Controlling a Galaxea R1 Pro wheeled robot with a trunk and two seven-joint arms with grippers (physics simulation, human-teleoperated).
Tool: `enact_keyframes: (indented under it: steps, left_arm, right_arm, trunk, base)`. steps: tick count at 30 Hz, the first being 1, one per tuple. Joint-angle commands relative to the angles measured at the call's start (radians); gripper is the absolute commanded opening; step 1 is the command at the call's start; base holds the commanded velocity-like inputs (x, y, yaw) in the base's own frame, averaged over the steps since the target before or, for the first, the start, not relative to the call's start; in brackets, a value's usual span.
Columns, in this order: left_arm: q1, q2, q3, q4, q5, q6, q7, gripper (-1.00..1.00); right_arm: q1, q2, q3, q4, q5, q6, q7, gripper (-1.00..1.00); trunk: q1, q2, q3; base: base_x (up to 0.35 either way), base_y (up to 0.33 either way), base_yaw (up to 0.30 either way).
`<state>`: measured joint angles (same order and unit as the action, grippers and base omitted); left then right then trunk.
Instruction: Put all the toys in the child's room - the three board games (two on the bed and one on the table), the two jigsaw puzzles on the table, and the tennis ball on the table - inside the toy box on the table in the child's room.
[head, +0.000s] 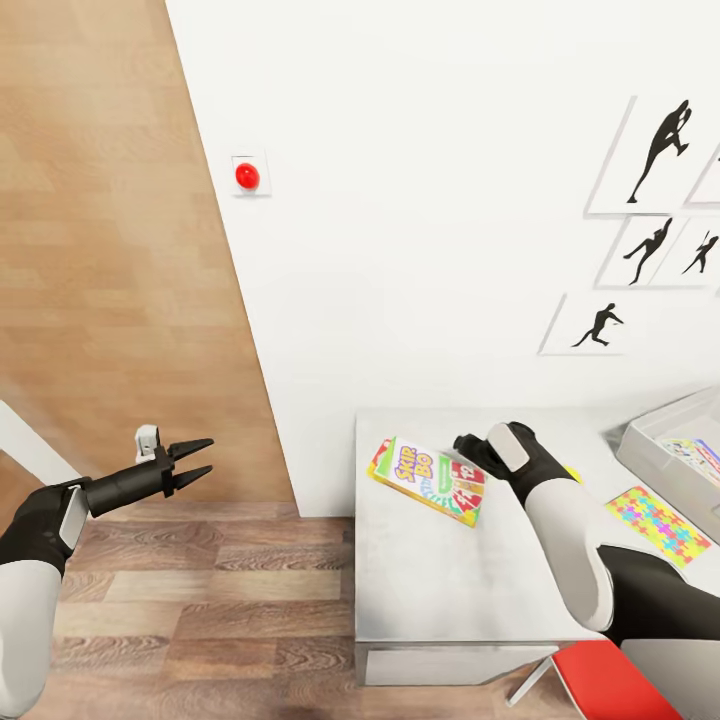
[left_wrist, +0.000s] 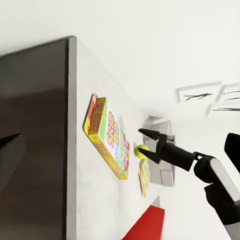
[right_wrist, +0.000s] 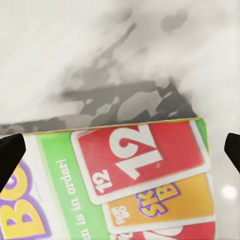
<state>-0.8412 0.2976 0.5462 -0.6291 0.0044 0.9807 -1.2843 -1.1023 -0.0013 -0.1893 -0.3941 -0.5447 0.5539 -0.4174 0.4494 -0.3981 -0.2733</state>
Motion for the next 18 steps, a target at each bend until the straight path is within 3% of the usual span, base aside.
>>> enact_keyframes:
  steps: [1, 6, 18]
  left_arm:
    - [-0.001, 0.000, 0.001, 0.000, 0.000, 0.010, -0.003, 1.00]
    - [-0.001, 0.000, 0.001, 0.000, 0.000, 0.010, -0.003, 1.00]
    - [-0.001, 0.000, 0.001, 0.000, 0.000, 0.010, -0.003, 1.00]
  right_arm:
    - [-0.001, 0.000, -0.003, -0.002, -0.011, -0.001, -0.008, 1.00]
    - [-0.001, 0.000, -0.009, -0.002, -0.011, -0.044, -0.010, 1.00]
    - [-0.001, -0.002, -0.011, -0.002, -0.011, -0.060, -0.011, 1.00]
  trunk:
    - [0.001, -0.002, -0.002]
    - [0.001, -0.002, -0.002]
    - [0.001, -0.002, -0.002]
  base:
    - [0.009, 0.027, 0.000]
    - [0.053, 0.083, 0.000]
    - [0.012, 0.014, 0.000]
